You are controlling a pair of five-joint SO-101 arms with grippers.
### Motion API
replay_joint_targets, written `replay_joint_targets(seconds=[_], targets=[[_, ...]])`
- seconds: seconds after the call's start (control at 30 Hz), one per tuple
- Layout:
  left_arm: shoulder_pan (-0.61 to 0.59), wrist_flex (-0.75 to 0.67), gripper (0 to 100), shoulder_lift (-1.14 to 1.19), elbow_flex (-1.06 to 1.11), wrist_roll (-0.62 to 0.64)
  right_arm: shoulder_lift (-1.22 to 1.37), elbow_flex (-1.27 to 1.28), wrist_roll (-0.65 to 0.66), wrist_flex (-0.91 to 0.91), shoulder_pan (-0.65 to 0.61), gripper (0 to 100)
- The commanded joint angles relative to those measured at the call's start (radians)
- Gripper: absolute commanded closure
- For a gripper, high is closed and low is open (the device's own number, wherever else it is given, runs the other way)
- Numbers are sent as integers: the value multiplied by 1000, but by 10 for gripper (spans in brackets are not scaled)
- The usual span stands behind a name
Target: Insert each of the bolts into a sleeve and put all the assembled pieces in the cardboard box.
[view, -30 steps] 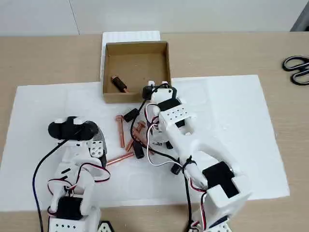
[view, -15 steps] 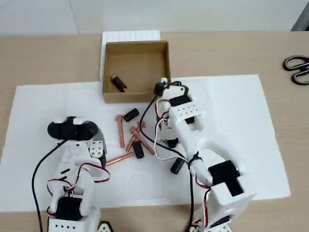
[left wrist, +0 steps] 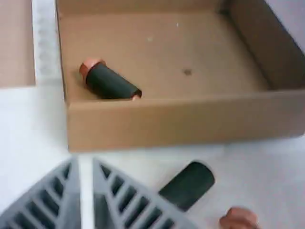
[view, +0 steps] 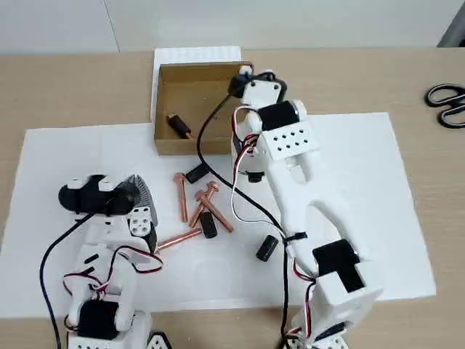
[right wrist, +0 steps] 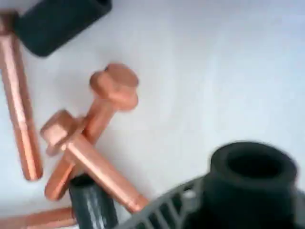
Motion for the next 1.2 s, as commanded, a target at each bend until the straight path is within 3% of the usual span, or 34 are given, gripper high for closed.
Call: replay_joint_targets(seconds=[0.0,0.17,0.37,0.8,1.1,1.17], targets=[[5,97,994,-12,-59,9,-182,-57,37,13,-10,995],[29,281,994,-12,-70,9,-464,-54,86,-27,-5,995],[31,278,994,-12,-71,9,-585,78,157,-85,16,995],[29,284,994,-11,-120,11,-862,149,161,-65,10,995],[29,285,994,-11,-120,11,-1164,559,161,-79,-45,995],[29,285,994,-11,-120,11,-1245,669,160,-151,-39,994]])
